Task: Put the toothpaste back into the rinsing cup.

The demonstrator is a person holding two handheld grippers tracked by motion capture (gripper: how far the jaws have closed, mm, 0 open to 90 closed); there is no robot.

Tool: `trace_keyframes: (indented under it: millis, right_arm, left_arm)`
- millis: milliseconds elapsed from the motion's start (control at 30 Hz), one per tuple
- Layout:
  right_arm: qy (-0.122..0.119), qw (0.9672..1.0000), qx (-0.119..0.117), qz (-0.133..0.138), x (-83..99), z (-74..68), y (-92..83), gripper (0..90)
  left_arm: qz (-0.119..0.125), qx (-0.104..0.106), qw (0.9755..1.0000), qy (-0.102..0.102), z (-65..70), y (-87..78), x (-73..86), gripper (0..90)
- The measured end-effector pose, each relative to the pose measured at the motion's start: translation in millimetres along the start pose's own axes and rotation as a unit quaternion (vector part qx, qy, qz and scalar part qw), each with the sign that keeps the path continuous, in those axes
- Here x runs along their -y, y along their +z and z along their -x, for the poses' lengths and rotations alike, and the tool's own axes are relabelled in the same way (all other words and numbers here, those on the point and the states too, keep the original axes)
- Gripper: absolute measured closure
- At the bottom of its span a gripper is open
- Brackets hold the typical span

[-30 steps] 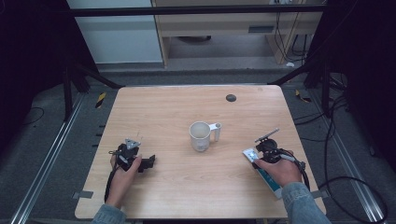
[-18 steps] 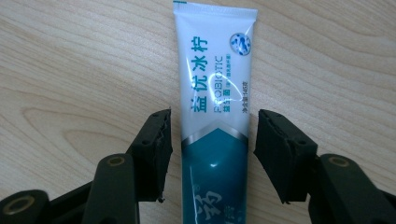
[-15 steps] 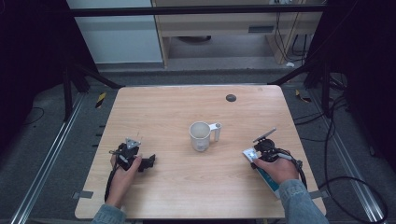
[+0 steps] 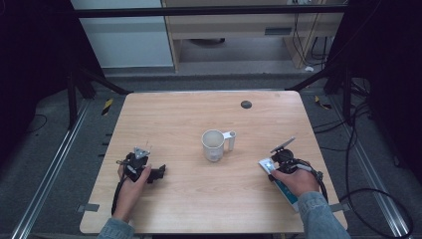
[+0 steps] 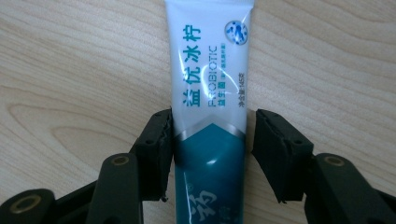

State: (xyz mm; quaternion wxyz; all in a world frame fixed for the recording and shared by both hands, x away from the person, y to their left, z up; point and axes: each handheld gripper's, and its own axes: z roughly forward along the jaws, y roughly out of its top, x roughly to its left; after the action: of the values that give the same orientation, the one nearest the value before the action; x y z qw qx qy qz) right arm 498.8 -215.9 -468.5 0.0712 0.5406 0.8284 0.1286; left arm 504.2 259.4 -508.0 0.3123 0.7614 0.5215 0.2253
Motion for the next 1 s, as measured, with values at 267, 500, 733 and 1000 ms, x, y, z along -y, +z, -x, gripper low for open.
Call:
trace_keyframes:
  millis: [267,500,733,1000]
  right_arm:
    - [-0.003,1.0000,-0.001,-0.004,-0.6,-1.3,0.9,51.7]
    - [-0.003,1.0000,-0.002,-0.007,-0.8,-2.2,0.5,54.7]
    - [-0.011,0.9999,0.005,-0.011,-1.2,-4.5,0.3,58.7]
    - [-0.005,0.9999,-0.004,-0.011,0.2,-4.0,-3.5,68.9]
  left_arm:
    - [0.001,0.000,1.0000,0.000,0.0,0.1,0.1,0.0]
    - [0.001,0.000,1.0000,0.000,0.0,0.1,0.0,0.0]
    - [0.001,0.000,1.0000,0.000,0.0,0.3,0.0,0.0]
    - [0.001,0.001,1.0000,0.000,-0.1,0.3,-0.2,0.0]
